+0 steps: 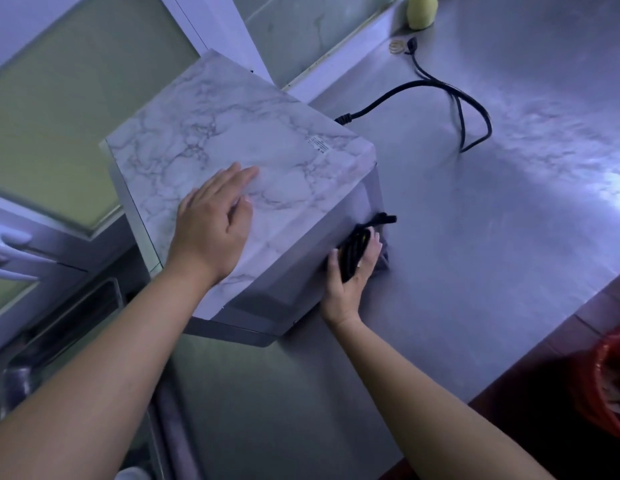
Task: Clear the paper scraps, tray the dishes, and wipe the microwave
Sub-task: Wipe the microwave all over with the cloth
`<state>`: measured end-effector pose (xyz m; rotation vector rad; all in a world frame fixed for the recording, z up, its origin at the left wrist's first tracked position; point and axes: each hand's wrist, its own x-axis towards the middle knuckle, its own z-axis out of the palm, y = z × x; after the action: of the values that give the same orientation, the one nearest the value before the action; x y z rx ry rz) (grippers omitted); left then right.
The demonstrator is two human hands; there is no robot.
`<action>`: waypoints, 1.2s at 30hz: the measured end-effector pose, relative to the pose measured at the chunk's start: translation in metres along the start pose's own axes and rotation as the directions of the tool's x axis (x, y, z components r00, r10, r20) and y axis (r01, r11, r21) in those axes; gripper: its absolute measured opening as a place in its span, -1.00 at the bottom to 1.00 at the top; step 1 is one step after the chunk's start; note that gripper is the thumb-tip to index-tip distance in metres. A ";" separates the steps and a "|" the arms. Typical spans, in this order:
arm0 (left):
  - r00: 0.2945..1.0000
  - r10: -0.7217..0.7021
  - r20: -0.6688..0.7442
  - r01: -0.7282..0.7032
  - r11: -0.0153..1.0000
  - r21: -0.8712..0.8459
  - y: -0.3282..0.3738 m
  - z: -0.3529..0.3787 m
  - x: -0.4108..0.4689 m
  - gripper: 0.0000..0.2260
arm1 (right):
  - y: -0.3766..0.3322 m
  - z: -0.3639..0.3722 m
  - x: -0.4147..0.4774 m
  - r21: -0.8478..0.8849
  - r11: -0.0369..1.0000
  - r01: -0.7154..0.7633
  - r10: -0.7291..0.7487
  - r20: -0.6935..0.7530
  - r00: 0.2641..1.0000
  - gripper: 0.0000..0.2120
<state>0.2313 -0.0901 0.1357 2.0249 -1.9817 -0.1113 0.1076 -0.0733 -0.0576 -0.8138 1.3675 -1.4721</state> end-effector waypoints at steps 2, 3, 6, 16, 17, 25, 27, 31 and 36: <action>1.000 -0.003 0.001 0.003 1.000 -0.009 0.001 0.000 0.000 -0.55 | 0.000 -0.006 0.010 0.229 0.936 -0.269 0.271 0.024 0.962 -0.35; 1.000 -0.003 -0.001 0.003 1.000 -0.009 0.002 0.000 0.000 -0.55 | 0.000 -0.009 0.015 0.271 0.903 -0.333 0.336 0.036 0.941 -0.38; 1.000 0.001 -0.017 -0.001 1.000 -0.001 0.002 0.000 0.000 -0.55 | -0.007 -0.011 0.021 0.369 0.784 -0.499 0.496 0.112 0.861 -0.46; 0.998 0.035 -0.052 -0.032 0.997 0.063 -0.003 0.004 0.005 -0.61 | -0.049 -0.047 -0.030 0.292 0.412 -0.863 0.762 0.409 0.503 -0.49; 0.998 0.035 -0.053 -0.031 0.997 0.068 -0.004 0.004 0.006 -0.61 | -0.053 -0.054 -0.032 0.273 0.429 -0.861 0.757 0.412 0.507 -0.48; 0.998 0.029 -0.057 -0.026 0.998 0.053 -0.006 0.006 0.006 -0.60 | -0.116 -0.081 -0.018 0.276 0.793 -0.543 0.558 0.028 0.829 -0.68; 0.998 0.034 -0.054 -0.031 0.998 0.048 -0.007 0.006 0.006 -0.60 | -0.133 -0.070 -0.017 0.242 0.937 -0.251 0.277 -0.079 0.957 -0.61; 0.998 0.034 -0.056 -0.031 0.998 0.058 -0.007 0.007 0.007 -0.59 | -0.147 -0.028 -0.034 0.115 0.951 0.287 -0.300 0.112 0.948 -0.43; 0.997 0.038 -0.062 -0.034 0.998 0.056 -0.008 0.008 0.007 -0.59 | -0.130 -0.002 -0.034 -0.267 0.891 0.367 -0.243 0.401 0.883 -0.49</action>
<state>0.2372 -0.0986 0.1267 1.9996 -2.0022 0.0144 0.0926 -0.0487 0.0732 -1.5067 1.2588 -1.2496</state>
